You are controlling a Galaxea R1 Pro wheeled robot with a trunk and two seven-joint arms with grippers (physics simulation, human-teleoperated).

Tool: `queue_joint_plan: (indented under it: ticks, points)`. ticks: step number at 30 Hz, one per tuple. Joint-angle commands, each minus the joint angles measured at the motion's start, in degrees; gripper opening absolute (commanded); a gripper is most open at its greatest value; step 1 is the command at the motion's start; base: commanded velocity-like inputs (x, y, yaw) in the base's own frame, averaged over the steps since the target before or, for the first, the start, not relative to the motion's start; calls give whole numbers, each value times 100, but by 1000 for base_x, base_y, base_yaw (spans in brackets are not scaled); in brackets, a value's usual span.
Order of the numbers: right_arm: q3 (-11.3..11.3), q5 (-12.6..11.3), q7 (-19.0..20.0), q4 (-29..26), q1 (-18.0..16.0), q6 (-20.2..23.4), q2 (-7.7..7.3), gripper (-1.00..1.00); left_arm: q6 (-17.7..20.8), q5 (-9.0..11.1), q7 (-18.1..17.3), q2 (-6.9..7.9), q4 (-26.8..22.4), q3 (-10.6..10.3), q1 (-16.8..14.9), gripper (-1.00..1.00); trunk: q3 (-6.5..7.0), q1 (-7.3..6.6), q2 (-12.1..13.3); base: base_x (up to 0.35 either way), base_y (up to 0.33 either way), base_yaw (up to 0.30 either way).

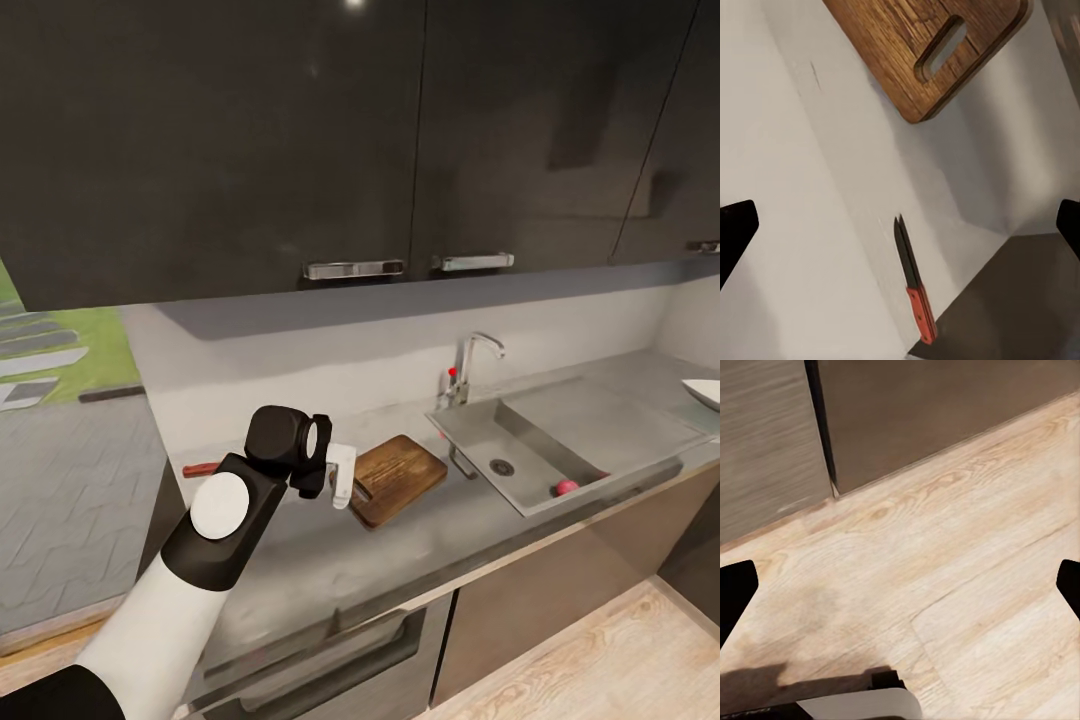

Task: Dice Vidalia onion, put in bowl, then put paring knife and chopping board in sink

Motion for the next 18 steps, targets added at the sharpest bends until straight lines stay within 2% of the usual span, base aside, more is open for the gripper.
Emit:
queue_joint_plan:
  ticks: [1, 18]
  points:
    - [-7, 14, -18, 3, -5, -17, 11, 100, 61, -34, -37, 0, -2, -7, -5, 100, -15, 4, -14, 8, 0, 0]
    - [-13, 14, -18, 3, -5, -17, -14, 100, 67, -34, -37, 8, -2, -7, 1, 100, -24, 4, -14, 1, 0, 14]
